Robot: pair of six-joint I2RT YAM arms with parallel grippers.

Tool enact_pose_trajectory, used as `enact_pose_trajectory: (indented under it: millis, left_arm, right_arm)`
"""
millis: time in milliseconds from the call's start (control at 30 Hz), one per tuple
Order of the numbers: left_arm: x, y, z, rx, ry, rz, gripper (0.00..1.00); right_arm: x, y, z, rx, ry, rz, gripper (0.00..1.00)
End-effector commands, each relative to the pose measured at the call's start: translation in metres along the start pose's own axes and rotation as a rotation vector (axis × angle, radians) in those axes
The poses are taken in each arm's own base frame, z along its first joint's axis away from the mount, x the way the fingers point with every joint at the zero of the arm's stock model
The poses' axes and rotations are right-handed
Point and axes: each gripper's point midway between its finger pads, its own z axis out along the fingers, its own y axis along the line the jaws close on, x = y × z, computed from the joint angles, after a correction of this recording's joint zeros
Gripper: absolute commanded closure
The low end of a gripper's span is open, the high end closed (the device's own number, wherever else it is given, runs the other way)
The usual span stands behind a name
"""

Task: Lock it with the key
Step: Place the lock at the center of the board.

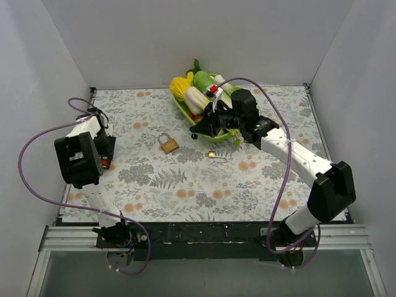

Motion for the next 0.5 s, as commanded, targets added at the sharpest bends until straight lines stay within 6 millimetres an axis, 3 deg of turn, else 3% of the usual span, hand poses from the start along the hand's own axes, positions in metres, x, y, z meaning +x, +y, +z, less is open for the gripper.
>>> enact_pose_trajectory:
  millis: [0,267,400,467]
  left_arm:
    - [-0.012,0.02,-0.004,-0.056,-0.037,0.01,1.0]
    - [-0.006,0.028,0.013,-0.078,-0.015,0.016,0.99]
    - [-0.011,0.023,0.013,-0.048,-0.024,0.021,0.68]
    - [-0.014,0.023,0.013,-0.044,-0.026,0.021,0.62]
  right_arm:
    - [-0.022,0.008,-0.01,-0.004,-0.069,-0.051,0.99]
    - [-0.025,0.008,-0.011,0.003,-0.077,-0.058,0.99]
    - [-0.026,0.008,-0.009,-0.001,-0.075,-0.058,0.99]
    - [-0.027,0.008,-0.009,-0.001,-0.075,-0.058,0.99]
